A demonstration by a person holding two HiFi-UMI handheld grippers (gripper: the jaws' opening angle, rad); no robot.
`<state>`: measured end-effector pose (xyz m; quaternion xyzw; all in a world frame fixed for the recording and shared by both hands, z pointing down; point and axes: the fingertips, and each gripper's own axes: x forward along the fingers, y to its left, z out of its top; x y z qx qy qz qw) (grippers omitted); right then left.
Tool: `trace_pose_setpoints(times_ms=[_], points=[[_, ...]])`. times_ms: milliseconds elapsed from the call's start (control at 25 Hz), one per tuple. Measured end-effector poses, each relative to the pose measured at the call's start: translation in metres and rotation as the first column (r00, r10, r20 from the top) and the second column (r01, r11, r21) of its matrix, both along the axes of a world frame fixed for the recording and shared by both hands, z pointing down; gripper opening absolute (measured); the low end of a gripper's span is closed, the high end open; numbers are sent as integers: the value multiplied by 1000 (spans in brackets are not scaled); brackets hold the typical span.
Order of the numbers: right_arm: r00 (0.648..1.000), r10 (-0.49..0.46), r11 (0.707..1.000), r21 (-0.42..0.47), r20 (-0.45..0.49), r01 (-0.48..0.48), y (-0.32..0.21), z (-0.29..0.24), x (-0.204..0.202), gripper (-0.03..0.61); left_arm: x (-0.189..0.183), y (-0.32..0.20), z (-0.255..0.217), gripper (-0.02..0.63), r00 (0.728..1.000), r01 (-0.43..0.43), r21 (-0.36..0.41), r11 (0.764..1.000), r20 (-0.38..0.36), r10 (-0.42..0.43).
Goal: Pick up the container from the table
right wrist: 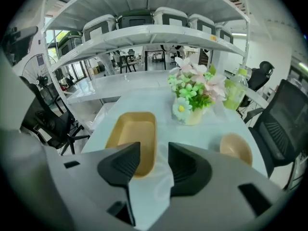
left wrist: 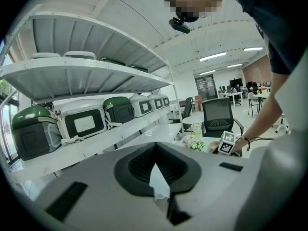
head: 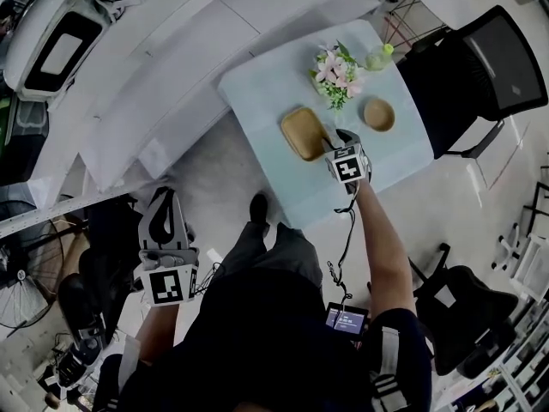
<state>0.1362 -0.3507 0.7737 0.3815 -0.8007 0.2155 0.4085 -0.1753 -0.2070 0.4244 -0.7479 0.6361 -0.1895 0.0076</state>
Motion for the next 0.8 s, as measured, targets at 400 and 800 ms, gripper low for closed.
trace_pose_setpoints(times_ms=[400, 800], points=[[998, -52, 993, -104, -25, 49, -4, 36, -3, 155, 0, -10, 11, 3, 1000, 18, -43, 999, 19, -17], [996, -83, 984, -159, -38, 76, -4, 50, -2, 109, -1, -13, 17, 3, 999, 28, -58, 998, 24, -27]])
